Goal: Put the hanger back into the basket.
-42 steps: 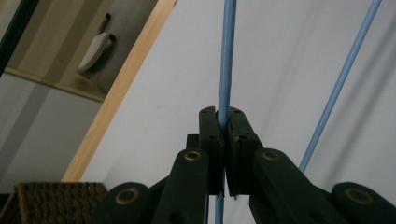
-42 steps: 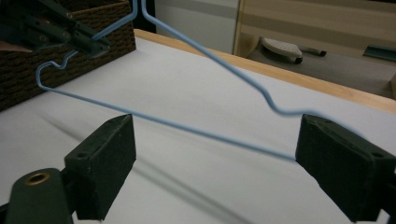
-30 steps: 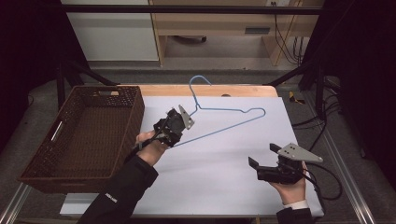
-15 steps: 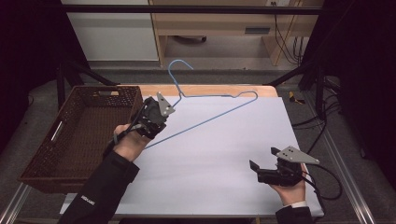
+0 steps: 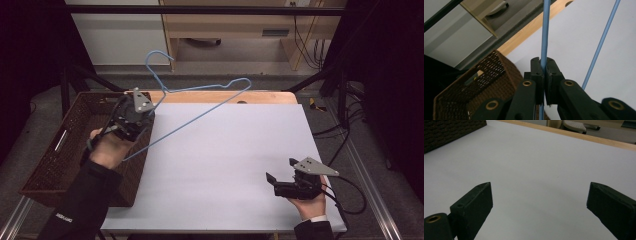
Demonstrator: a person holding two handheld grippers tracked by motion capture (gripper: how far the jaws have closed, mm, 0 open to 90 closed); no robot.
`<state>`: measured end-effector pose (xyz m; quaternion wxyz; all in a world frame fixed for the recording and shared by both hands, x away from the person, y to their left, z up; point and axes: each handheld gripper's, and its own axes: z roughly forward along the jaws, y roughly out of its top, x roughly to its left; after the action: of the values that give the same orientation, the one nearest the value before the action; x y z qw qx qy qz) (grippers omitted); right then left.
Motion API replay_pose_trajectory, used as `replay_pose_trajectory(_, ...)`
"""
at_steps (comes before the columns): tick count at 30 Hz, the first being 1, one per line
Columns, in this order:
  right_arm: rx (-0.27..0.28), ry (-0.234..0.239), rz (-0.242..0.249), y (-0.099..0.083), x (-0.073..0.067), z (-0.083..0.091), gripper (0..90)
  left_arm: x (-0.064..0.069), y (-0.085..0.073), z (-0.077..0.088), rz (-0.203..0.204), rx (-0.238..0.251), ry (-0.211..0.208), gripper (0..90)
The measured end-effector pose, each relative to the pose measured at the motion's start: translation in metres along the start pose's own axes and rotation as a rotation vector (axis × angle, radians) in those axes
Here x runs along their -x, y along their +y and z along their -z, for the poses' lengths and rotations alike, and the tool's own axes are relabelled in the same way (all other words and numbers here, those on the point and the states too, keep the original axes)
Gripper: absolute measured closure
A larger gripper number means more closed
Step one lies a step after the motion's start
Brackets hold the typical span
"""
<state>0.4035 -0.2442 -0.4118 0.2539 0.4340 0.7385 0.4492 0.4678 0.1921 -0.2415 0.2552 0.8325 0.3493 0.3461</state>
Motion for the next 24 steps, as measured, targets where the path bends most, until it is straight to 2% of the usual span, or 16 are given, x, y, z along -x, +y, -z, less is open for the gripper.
replay_pose_trajectory(11,0.003,-0.006,0.000,-0.001,0.001,0.000,4.9,-0.042,-0.031,0.023,0.102,0.005,0.064,86.5)
replay_pose_trajectory(15,0.001,-0.015,0.005,-0.001,0.002,0.000,4.2,-0.054,-0.044,0.025,0.122,-0.004,0.085,86.5)
replay_pose_trajectory(19,-0.004,-0.015,-0.015,-0.001,0.002,0.000,2.4,-0.065,-0.057,0.026,0.135,-0.020,0.099,86.5)
replay_pose_trajectory(24,0.003,-0.022,-0.018,-0.001,0.003,0.001,2.3,-0.075,-0.072,0.025,0.154,-0.044,0.117,86.5)
